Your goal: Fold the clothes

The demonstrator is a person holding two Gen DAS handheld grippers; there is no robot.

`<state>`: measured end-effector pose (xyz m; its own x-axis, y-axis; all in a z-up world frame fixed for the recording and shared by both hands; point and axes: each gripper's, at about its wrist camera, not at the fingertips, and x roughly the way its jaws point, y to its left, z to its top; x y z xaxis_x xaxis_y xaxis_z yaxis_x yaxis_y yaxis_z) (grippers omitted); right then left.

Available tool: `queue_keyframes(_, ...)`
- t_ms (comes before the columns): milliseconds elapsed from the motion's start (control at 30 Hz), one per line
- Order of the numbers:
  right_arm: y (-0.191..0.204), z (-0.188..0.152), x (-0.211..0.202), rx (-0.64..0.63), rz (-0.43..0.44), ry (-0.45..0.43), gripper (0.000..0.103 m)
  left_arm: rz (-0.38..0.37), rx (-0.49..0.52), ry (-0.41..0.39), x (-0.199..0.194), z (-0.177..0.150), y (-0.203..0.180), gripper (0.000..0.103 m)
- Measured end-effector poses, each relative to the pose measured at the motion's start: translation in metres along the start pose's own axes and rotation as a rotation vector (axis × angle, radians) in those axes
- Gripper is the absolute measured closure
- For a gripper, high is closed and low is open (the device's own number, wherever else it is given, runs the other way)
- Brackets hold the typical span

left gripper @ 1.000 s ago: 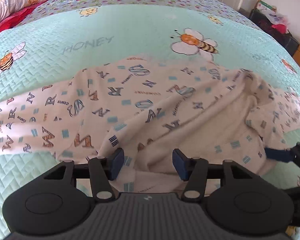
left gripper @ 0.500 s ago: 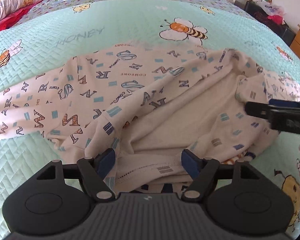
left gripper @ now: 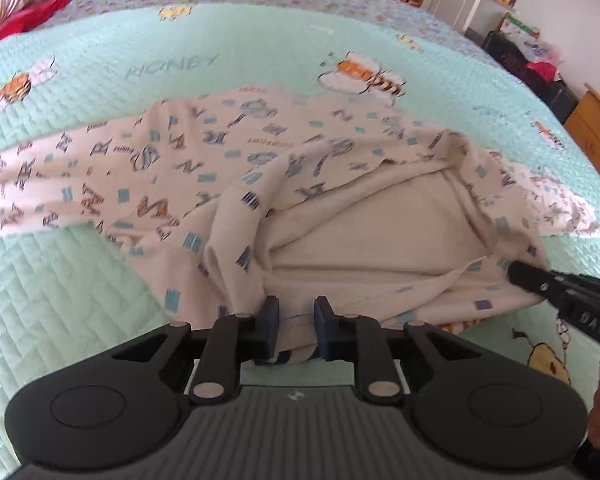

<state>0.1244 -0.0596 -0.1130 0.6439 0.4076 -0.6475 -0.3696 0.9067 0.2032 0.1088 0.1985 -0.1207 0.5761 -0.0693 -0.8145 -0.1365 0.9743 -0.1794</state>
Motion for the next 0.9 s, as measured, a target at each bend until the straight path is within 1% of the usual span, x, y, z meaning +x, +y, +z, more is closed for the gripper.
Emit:
queue_keyframes(33, -0.001, 0.002, 0.002, 0.014, -0.002, 0.003, 0.095, -0.001, -0.004, 0.004, 0.0, 0.0, 0.0, 0.079)
queue_keyframes(67, -0.002, 0.004, 0.003, 0.031, -0.009, 0.004, 0.092, -0.008, -0.006, 0.002, -0.002, -0.001, 0.0, 0.069)
queue_keyframes(100, -0.003, 0.005, 0.004, 0.049, -0.015, -0.002, 0.087, -0.018, -0.005, -0.006, -0.005, -0.001, 0.0, 0.055)
queue_keyframes(133, -0.004, 0.006, 0.003, 0.067, -0.018, -0.012, 0.071, -0.026, -0.001, -0.018, -0.007, -0.001, -0.002, 0.049)
queue_keyframes(167, -0.004, 0.008, 0.003, 0.08, -0.024, -0.024, 0.052, -0.03, 0.005, -0.027, -0.009, -0.001, -0.004, 0.041)
queue_keyframes(233, -0.002, 0.012, 0.004, 0.076, -0.055, -0.062, 0.037, -0.03, 0.024, -0.037, -0.01, -0.001, -0.009, 0.039)
queue_keyframes(267, -0.001, 0.015, 0.006, 0.069, -0.065, -0.073, 0.037, -0.03, 0.031, -0.04, -0.01, 0.0, -0.011, 0.039)
queue_keyframes(333, -0.001, 0.021, 0.015, 0.057, -0.077, -0.084, 0.037, -0.032, 0.037, -0.035, -0.008, 0.002, -0.015, 0.039)
queue_keyframes(367, -0.001, 0.024, 0.022, 0.054, -0.08, -0.079, 0.042, -0.032, 0.04, -0.034, -0.007, 0.002, -0.017, 0.039)
queue_keyframes(400, -0.003, 0.025, 0.03, 0.06, -0.071, -0.052, 0.053, -0.03, 0.044, -0.034, -0.007, 0.001, -0.018, 0.039)
queue_keyframes(433, -0.005, 0.025, 0.037, 0.072, -0.052, -0.015, 0.09, -0.029, 0.048, -0.034, -0.007, 0.001, -0.02, 0.039)
queue_keyframes(467, -0.006, 0.023, 0.04, 0.07, -0.037, 0.004, 0.097, -0.029, 0.05, -0.035, -0.008, 0.001, -0.02, 0.039)
queue_keyframes(567, 0.003, 0.01, 0.025, 0.001, -0.016, -0.021, 0.098, -0.029, 0.055, -0.04, -0.012, -0.001, -0.019, 0.039)
queue_keyframes(633, 0.007, -0.003, 0.004, -0.039, 0.011, -0.04, 0.098, -0.032, 0.056, -0.045, -0.016, -0.002, -0.018, 0.039)
queue_keyframes(733, 0.006, -0.024, -0.02, -0.083, 0.028, -0.033, 0.098, -0.05, 0.049, -0.053, -0.019, -0.003, -0.016, 0.039)
queue_keyframes(767, 0.004, -0.031, -0.026, -0.083, 0.025, -0.022, 0.098, -0.053, 0.049, -0.054, -0.02, -0.003, -0.017, 0.039)
queue_keyframes(833, -0.006, -0.037, -0.03, -0.043, 0.011, 0.008, 0.097, -0.049, 0.051, -0.05, -0.019, -0.003, -0.019, 0.039)
queue_keyframes(867, -0.01, -0.036, -0.032, -0.023, 0.009, 0.009, 0.092, -0.047, 0.054, -0.048, -0.019, -0.003, -0.02, 0.039)
queue_keyframes(900, -0.011, -0.032, -0.035, -0.009, 0.013, -0.01, 0.088, -0.045, 0.057, -0.045, -0.019, -0.003, -0.021, 0.039)
